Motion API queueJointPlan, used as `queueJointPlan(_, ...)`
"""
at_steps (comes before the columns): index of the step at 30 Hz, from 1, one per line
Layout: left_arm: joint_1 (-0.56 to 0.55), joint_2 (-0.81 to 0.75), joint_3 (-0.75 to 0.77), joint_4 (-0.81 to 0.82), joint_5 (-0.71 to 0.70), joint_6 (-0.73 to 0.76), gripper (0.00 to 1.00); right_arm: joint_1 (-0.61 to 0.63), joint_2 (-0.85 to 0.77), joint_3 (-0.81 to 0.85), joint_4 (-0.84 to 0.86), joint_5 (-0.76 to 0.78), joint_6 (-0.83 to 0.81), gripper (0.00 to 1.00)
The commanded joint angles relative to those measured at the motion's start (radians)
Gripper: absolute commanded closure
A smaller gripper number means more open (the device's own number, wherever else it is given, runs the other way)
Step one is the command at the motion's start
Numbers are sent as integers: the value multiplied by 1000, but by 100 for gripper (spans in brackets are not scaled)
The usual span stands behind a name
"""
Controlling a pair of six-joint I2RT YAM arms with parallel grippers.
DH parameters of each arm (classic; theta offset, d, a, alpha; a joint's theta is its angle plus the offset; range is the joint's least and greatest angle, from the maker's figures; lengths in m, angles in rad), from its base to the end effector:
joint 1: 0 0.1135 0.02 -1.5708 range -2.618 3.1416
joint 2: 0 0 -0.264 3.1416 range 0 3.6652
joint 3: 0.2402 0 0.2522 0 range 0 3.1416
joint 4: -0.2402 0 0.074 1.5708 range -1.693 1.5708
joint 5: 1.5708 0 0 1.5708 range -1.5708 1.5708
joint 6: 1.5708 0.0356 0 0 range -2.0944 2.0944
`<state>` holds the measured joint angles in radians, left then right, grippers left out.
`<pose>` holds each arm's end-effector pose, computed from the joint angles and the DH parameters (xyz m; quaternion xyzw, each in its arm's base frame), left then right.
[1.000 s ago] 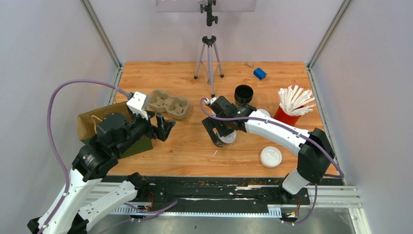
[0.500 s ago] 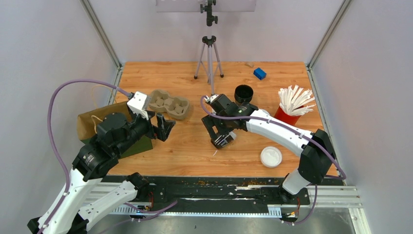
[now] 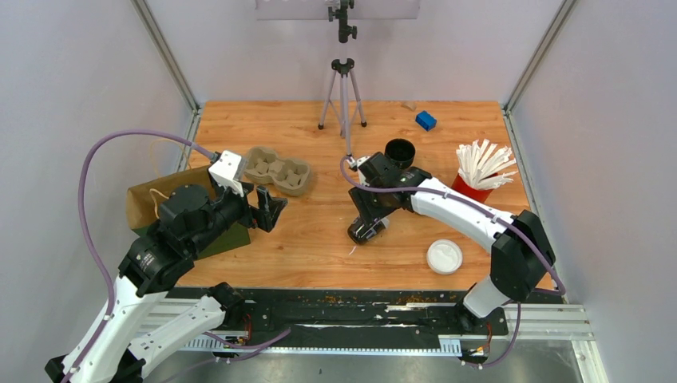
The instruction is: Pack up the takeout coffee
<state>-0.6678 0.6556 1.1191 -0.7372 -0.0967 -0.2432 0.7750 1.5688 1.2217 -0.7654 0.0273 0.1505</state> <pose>0.0872 -0.0644 0.4080 0.1392 0.7843 -0.2308 0.5588 0.2284 0.2223 0.2523 -0.2962 0.9276 0.0895 0.2092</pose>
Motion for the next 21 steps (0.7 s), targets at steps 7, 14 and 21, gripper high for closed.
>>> queueJointPlan(7, 3, -1, 0, 4, -6, 16, 0, -89, -47, -9, 75, -122, -104, 45)
queueJointPlan(14, 3, 3, -1, 7, 0, 10, 0, -156, -26, -49, 93, -215, -142, 46)
queueJointPlan(21, 4, 7, 0, 9, -1, 10, 0, -177, -8, -84, 124, -276, -146, 50)
